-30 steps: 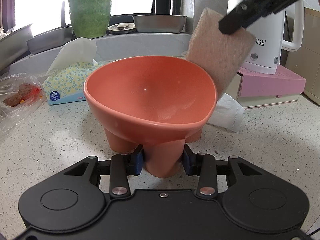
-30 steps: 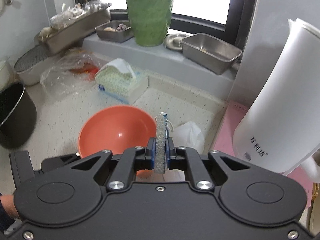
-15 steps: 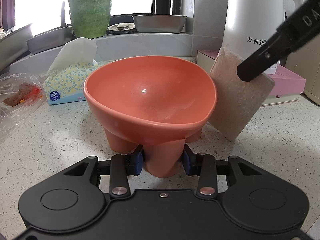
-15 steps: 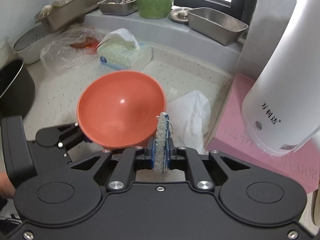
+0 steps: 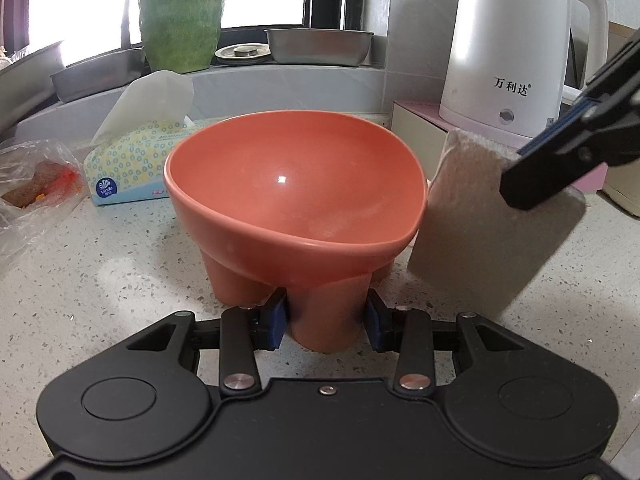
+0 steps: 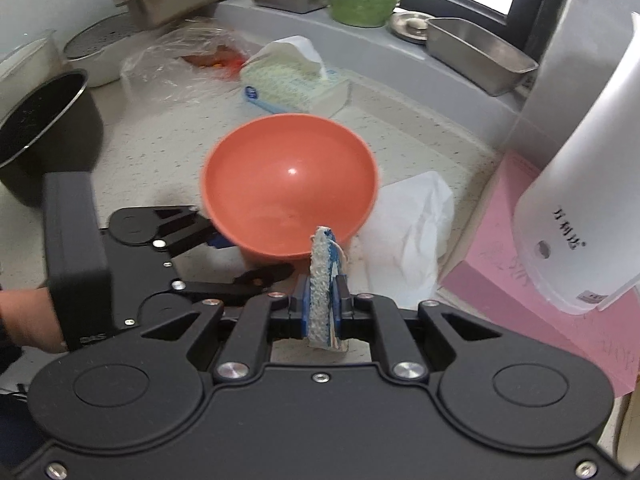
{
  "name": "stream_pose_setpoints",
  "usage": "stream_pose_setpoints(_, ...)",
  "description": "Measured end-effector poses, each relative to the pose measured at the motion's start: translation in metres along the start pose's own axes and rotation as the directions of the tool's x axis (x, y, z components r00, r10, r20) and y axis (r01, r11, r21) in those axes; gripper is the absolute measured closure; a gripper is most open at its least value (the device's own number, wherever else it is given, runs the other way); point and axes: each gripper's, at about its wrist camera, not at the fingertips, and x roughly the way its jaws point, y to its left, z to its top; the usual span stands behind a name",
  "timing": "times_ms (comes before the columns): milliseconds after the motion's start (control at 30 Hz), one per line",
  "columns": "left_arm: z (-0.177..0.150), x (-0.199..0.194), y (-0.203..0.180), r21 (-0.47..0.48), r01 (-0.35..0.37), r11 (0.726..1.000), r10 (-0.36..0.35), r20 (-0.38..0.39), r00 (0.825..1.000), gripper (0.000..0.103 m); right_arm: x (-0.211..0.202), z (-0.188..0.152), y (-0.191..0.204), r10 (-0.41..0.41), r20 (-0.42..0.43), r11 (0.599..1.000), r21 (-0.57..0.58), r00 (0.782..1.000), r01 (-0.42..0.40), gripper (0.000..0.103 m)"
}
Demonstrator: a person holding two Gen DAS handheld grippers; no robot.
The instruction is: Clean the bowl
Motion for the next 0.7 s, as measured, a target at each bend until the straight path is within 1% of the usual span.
stream_pose_setpoints(200,-0.001,-0.001,-0.001,0.004,0.000,1.000,0.000,0.001,1.000,0.065,-0.004,0.002,0.017,0.043,0.008,0.998,-0.039,0.999,-0.043,0.091)
stream_pose_setpoints(367,-0.001,-0.001,0.000,0.005,0.002,1.000,-0.002,0.001,1.000,0.065,-0.004,0.004,0.024,0.042,0.015,0.997,-0.059,0.999,-0.041,0.091)
stream_pose_setpoints(467,-0.001,-0.001,0.000,0.006,0.003,1.000,-0.003,0.002,1.000,0.065,-0.004,0.004,0.021,0.023,0.013,0.998,-0.055,1.000,-0.022,0.091)
stream_pose_setpoints(600,-0.001,0.000,0.000,0.008,0.006,1.000,-0.006,0.002,1.000,0.065,-0.002,0.004,0.006,-0.012,0.005,1.000,-0.012,1.000,0.012,0.091)
stream_pose_setpoints(700,-0.001,0.000,0.000,0.010,0.009,1.000,-0.009,0.002,1.000,0.065,0.003,0.002,0.000,-0.006,-0.030,1.000,0.002,1.000,0.006,0.091)
